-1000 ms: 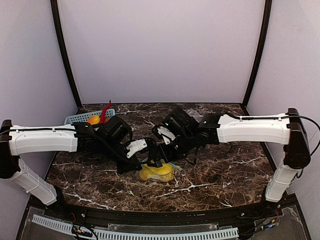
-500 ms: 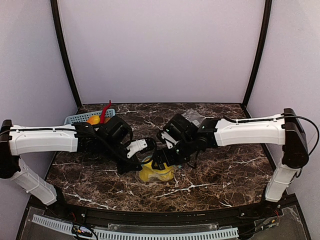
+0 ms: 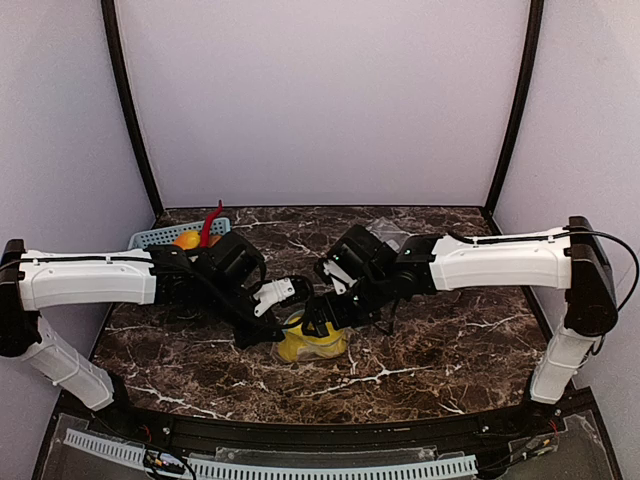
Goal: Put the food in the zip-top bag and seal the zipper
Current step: Adjust the fake fruit in the zipper food storage bag.
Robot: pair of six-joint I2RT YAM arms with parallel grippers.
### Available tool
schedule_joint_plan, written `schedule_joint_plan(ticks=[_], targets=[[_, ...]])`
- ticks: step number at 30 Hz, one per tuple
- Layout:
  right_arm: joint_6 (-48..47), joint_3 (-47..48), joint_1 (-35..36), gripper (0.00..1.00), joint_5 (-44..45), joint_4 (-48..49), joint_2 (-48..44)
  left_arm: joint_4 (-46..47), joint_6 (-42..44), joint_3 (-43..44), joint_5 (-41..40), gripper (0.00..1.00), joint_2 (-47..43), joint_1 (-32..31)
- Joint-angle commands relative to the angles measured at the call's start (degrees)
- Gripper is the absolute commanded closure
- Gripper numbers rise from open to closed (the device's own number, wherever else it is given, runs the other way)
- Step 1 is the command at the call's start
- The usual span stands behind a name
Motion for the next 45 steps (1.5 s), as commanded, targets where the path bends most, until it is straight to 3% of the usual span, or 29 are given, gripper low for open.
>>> schedule_joint_plan(ticks=[1, 15, 26, 45], targets=[[-0.11, 2.67, 0.22, 0.01, -0.59, 1.92, -1.95, 0.06, 0.3, -0.22, 0.93, 0.99, -0.11, -0.03], [2.09, 3.98, 0.46, 0.01, 0.06, 5.22, 0.22, -0.05, 0.39, -0.22, 1.24, 0.99, 0.19, -0.03], [7.7, -3.38, -0.31, 0.02, -0.82, 13.47, -4.05, 3.34, -1.14, -2.53, 5.66, 0.99, -2.83, 0.22], [8.78, -6.76, -0.4, 0.03, 5.99, 7.75, -2.9, 2.96, -1.24, -2.21, 4.99, 0.99, -1.58, 0.63]])
